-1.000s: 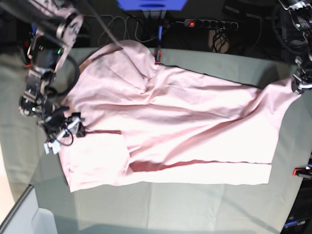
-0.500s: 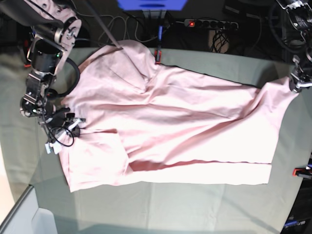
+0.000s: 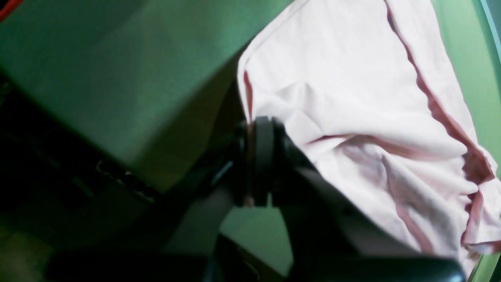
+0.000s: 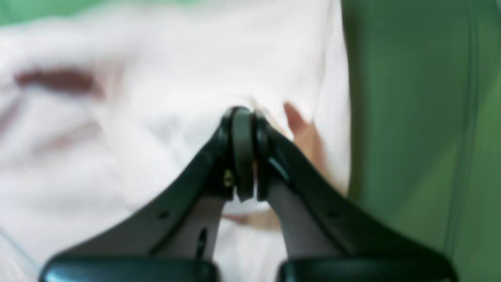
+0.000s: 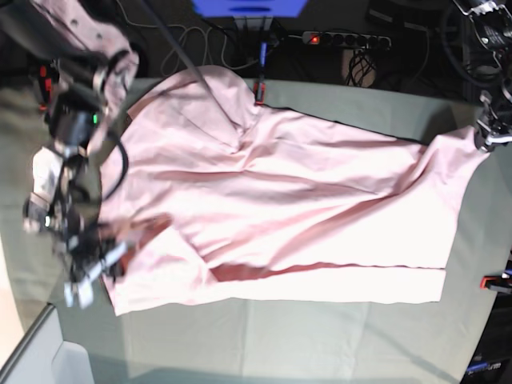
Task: Layout the t-shirt on the table in an organized manner, then fold the t-shirt properly
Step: 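Grasp the shirt fabric near the sleeve with the right gripper, then drag the grasped fabric with the right gripper toward the shirt's collar, then pull the shirt corner with the right gripper away from the left gripper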
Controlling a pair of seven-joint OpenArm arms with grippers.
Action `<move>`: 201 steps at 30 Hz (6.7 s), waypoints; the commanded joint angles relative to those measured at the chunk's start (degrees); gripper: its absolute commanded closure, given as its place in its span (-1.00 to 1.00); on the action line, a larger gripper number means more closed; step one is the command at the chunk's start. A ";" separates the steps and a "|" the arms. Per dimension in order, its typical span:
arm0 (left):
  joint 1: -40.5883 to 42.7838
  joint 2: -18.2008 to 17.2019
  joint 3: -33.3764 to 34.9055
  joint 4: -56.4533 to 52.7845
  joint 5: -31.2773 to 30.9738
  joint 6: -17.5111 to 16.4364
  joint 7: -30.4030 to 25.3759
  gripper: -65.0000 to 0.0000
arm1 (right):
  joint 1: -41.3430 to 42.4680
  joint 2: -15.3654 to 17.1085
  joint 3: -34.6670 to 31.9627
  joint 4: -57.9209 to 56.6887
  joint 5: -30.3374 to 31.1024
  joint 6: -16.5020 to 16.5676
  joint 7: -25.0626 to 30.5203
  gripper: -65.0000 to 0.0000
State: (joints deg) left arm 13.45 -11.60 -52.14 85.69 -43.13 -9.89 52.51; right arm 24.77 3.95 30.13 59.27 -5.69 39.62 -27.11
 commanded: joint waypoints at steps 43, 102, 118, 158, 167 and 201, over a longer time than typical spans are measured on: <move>2.33 -1.11 -0.30 1.56 -1.22 -0.18 -0.42 1.00 | 23.88 10.25 0.42 -43.92 0.99 -14.52 26.28 -0.23; -6.46 -1.11 -0.30 1.04 -0.95 -0.18 -0.51 1.00 | -15.94 2.87 -0.02 11.90 13.74 -7.57 2.10 1.00; -6.46 -1.11 -0.30 1.04 -1.13 -0.18 -0.42 1.00 | -9.70 9.90 -3.36 1.00 14.00 -7.48 2.28 -0.19; -5.94 -1.02 -0.30 0.95 -1.22 -0.18 -0.42 1.00 | -43.19 -8.82 -5.21 31.77 13.83 0.38 -6.69 -0.02; -5.50 -1.02 -0.30 0.95 -0.87 -0.18 -0.42 1.00 | -42.05 -7.95 -4.94 28.16 13.83 0.38 -6.25 0.81; 8.31 0.47 -0.56 10.62 -1.13 -0.18 -0.42 1.00 | -61.13 -12.95 13.96 55.06 14.09 0.38 -6.25 1.00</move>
State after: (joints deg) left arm 21.56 -10.15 -52.10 95.59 -43.79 -10.11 53.32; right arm -35.68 -9.39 43.75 113.19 7.92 40.05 -34.50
